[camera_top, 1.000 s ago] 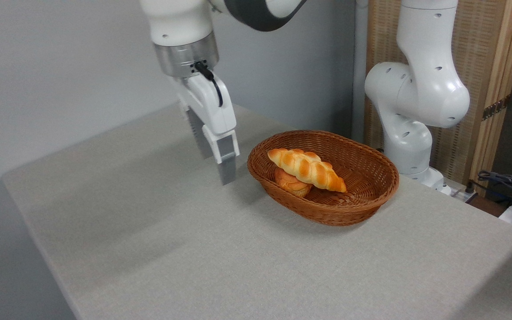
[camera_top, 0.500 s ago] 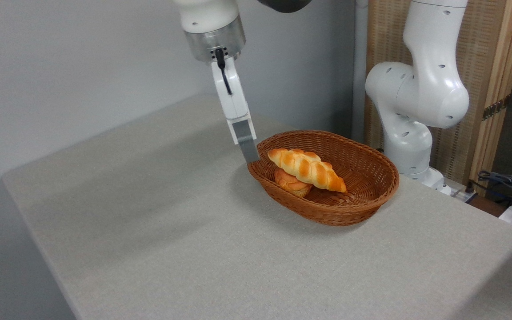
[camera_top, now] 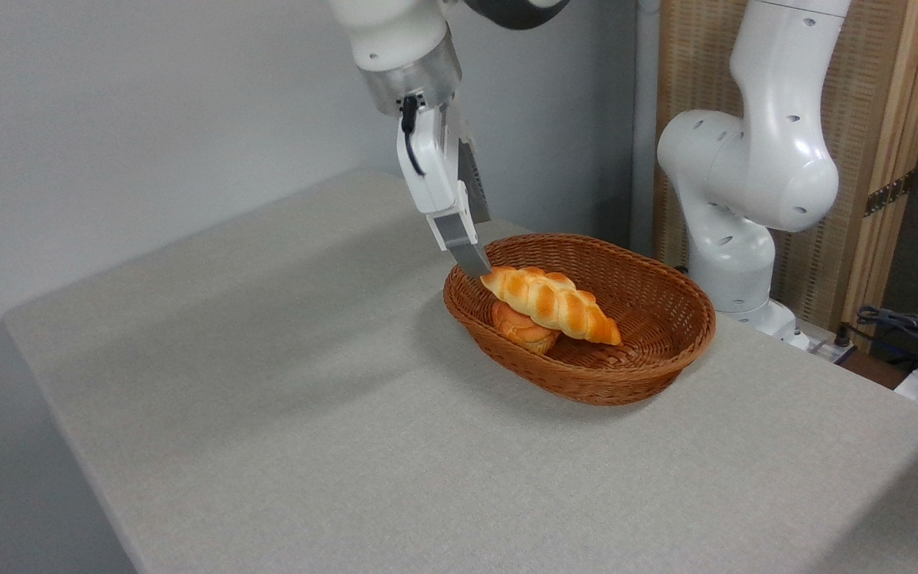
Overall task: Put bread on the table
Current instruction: 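Lower the gripper onto the twisted roll's end inside the basket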
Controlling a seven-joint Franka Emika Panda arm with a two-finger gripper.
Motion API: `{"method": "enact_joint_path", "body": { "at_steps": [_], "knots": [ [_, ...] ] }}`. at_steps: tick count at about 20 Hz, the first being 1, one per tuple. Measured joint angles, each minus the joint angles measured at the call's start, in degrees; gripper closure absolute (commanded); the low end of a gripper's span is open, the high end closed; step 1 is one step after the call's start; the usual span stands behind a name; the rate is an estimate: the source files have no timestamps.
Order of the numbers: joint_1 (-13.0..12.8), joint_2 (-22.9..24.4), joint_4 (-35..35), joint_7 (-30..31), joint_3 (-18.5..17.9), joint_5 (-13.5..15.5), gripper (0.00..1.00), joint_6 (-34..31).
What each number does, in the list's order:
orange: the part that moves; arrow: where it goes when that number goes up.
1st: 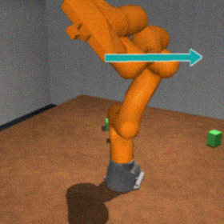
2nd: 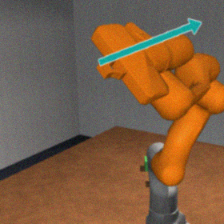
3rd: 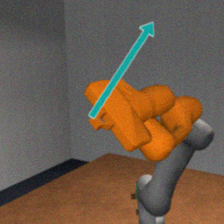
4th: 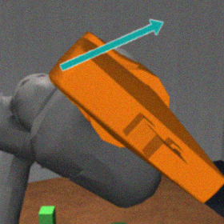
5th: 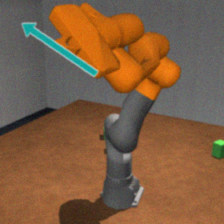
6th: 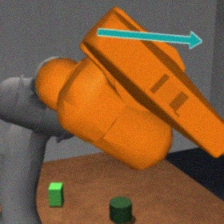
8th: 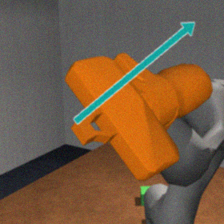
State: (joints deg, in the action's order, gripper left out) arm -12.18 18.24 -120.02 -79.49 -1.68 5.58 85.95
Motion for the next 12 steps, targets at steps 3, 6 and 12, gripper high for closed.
{"method": "enact_joint_path", "body": {
  "at_steps": [3,6,12],
  "knots": [
    [-0.83,-0.02,-1.98,-2.64,0.01,-0.47,0.00,-0.05],
    [-1.22,-0.04,-3.54,-3.85,0.00,-1.54,0.00,-0.05],
    [-1.46,-0.10,-5.96,-6.18,0.00,-3.60,0.00,-0.05]
  ]
}}
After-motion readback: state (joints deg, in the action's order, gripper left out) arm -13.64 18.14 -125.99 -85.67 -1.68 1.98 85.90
